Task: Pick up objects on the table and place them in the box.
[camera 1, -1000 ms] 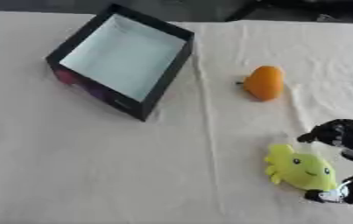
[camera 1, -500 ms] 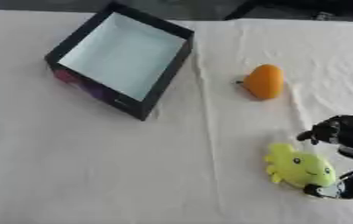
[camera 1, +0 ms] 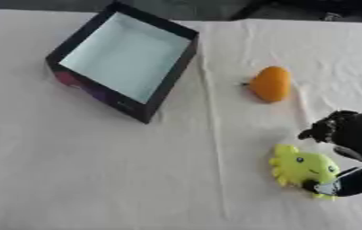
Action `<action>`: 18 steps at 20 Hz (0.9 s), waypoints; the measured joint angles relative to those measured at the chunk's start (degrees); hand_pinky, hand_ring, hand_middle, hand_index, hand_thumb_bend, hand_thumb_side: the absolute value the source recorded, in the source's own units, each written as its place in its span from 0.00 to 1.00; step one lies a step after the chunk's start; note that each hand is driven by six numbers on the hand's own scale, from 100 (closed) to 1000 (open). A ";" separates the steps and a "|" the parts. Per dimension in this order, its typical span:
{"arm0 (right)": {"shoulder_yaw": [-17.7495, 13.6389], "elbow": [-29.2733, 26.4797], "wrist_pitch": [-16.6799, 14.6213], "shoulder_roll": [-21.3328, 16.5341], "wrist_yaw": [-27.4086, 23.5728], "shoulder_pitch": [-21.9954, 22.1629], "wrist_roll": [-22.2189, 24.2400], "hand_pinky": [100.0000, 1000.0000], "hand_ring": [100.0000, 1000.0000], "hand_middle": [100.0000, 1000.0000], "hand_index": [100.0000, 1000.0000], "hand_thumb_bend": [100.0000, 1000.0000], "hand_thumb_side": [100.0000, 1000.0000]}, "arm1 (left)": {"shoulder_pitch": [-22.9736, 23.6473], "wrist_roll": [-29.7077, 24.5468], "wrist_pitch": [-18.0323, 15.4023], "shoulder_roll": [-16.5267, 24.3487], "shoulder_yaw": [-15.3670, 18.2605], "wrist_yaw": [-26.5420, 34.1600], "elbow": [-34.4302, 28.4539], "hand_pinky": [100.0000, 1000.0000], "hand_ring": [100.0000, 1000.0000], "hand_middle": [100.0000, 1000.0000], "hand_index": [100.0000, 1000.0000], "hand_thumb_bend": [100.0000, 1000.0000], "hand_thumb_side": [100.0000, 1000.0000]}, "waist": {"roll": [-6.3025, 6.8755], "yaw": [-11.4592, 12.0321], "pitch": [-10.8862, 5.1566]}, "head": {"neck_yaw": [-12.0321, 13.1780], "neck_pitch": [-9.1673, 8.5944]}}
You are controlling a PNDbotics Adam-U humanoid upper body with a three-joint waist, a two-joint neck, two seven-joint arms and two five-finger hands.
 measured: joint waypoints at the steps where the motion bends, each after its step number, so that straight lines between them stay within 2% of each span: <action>1: 0.17 0.00 -0.56 0.00 0.35 -0.23 0.37 0.75 0.59 0.47 0.76 0.50 0.63 | -0.02 0.01 -0.01 -0.03 0.00 0.00 0.00 0.78 0.56 0.76 0.77 0.36 0.63 | -0.01 0.01 0.00 | -0.01 0.00; 4: 0.63 0.00 -2.10 0.00 0.73 -1.30 1.59 0.72 0.56 0.42 0.75 0.50 0.62 | -0.08 0.03 -0.02 -0.11 0.01 0.01 -0.01 0.78 0.56 0.76 0.77 0.36 0.63 | -0.01 0.04 0.00 | -0.07 0.00; 5: 0.77 0.00 -2.62 0.00 0.73 -1.70 2.01 0.69 0.53 0.40 0.73 0.48 0.61 | -0.08 0.03 -0.02 -0.13 0.01 0.02 -0.01 0.78 0.56 0.76 0.77 0.36 0.63 | -0.02 0.05 0.00 | -0.12 0.00; 9: 1.34 0.00 -3.80 0.00 0.27 -3.11 3.59 0.64 0.49 0.38 0.71 0.43 0.53 | -0.10 0.03 -0.02 -0.30 0.01 0.02 -0.01 0.78 0.56 0.76 0.77 0.36 0.62 | -0.03 0.12 0.00 | -0.32 0.00; 12: 1.35 0.00 -3.67 0.00 0.01 -3.47 4.58 0.60 0.46 0.37 0.69 0.40 0.46 | -0.10 0.08 -0.06 -0.30 0.02 0.03 -0.01 0.78 0.56 0.76 0.77 0.36 0.62 | -0.04 0.16 0.00 | -0.43 0.00; 13: 1.35 0.00 -3.50 0.00 -0.05 -3.46 4.81 0.58 0.44 0.36 0.68 0.38 0.39 | -0.10 0.10 -0.09 -0.30 0.02 0.04 -0.01 0.78 0.56 0.76 0.77 0.36 0.62 | -0.04 0.16 0.00 | -0.43 0.00; 14: 1.35 0.00 -3.29 0.00 -0.06 -3.44 5.05 0.57 0.44 0.36 0.68 0.38 0.38 | -0.10 0.13 -0.11 -0.31 0.02 0.04 -0.01 0.78 0.56 0.76 0.77 0.36 0.62 | -0.05 0.16 0.00 | -0.44 0.00; 15: 1.35 -0.01 -3.08 0.00 -0.07 -3.42 5.32 0.55 0.42 0.34 0.67 0.37 0.32 | -0.10 0.14 -0.13 -0.31 0.02 0.07 -0.02 0.78 0.56 0.76 0.76 0.36 0.62 | -0.05 0.16 0.00 | -0.44 0.00; 17: 1.36 -0.01 -2.70 0.00 -0.07 -3.41 5.93 0.50 0.39 0.31 0.66 0.37 0.28 | -0.10 0.20 -0.18 -0.31 0.03 0.17 -0.02 0.78 0.56 0.76 0.76 0.36 0.62 | -0.05 0.16 0.00 | -0.44 0.00; 18: 1.42 -0.01 -2.47 0.00 -0.07 -3.40 6.38 0.49 0.39 0.31 0.66 0.37 0.30 | -0.11 0.22 -0.21 -0.31 0.04 0.20 -0.04 0.78 0.56 0.76 0.76 0.36 0.62 | -0.05 0.16 0.00 | -0.45 0.00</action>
